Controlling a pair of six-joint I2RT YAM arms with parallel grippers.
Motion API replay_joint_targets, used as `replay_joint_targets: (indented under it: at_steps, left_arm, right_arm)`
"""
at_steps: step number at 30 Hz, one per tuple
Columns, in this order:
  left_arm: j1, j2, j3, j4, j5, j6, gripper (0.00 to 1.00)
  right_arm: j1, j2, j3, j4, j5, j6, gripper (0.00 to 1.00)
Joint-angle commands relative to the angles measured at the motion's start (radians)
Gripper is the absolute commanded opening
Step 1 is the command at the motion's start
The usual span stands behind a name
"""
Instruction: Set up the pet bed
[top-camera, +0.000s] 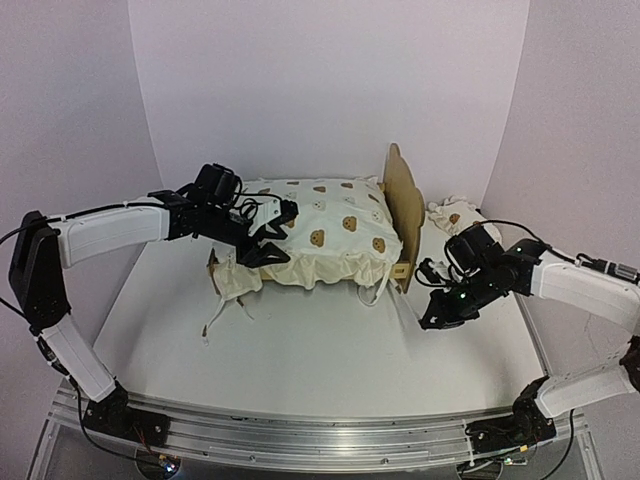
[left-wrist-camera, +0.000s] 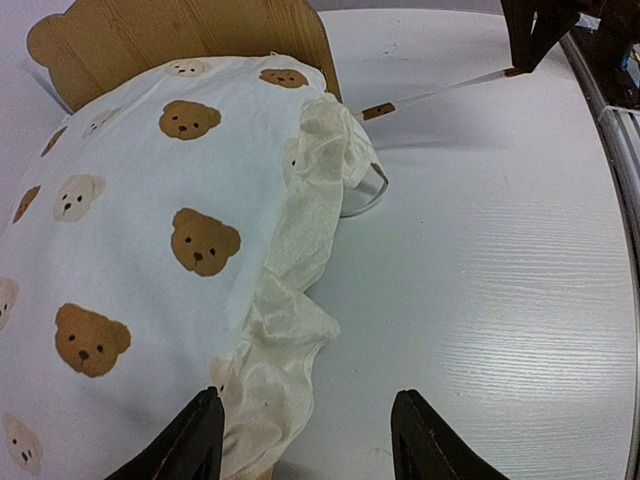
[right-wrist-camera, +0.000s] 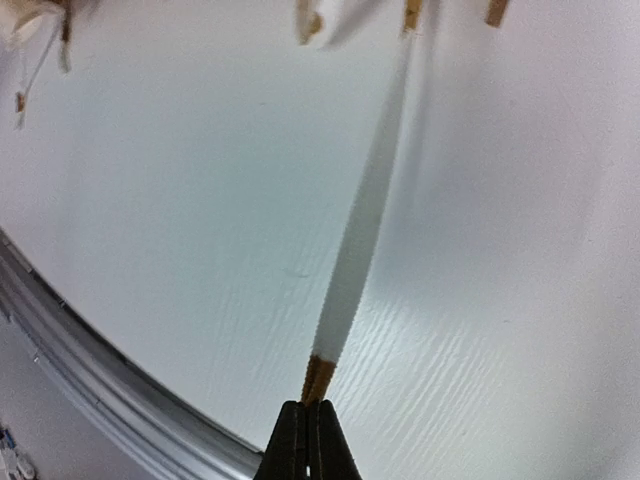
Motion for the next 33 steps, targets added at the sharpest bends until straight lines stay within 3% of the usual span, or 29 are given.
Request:
replay_joint_targets:
  at_steps: [1,5,10,17,24,33]
  left_arm:
    - [-0.038,0.060,0.039,0.080,0.110,-0.011,0.59]
    - [-0.116,0.140,0.023,0.255,0.199,-0.039,0.58]
    - [-0.207,0.246,-0.004,0.529,0.283,-0.031,0.59]
    - [-0.302,0.375,0.010,0.669,0.316,0.022,0.59]
    - [-0.341,0.453,0.056,0.758,0.254,-0.116,0.58]
    - [-0.351,0.479,0.084,0.742,0.204,-0.205,0.26]
  right_arm:
    - [0.072,-0.025,0.101,-0.285,-0.206,-0.024,0.00]
    - [0.077,0.048,0.189,-0.247,-0.312,-0.108,0.00]
    - [0.075,0.182,0.314,-0.212,-0.274,-0.221,0.00]
    - [0.071,0.197,0.258,-0.019,-0.370,-0.174,0.00]
    - [0.043,0.195,0.242,0.084,-0.371,-0.133,0.00]
    - [0.005,0.228,0.239,0.104,-0.405,-0.121,0.00]
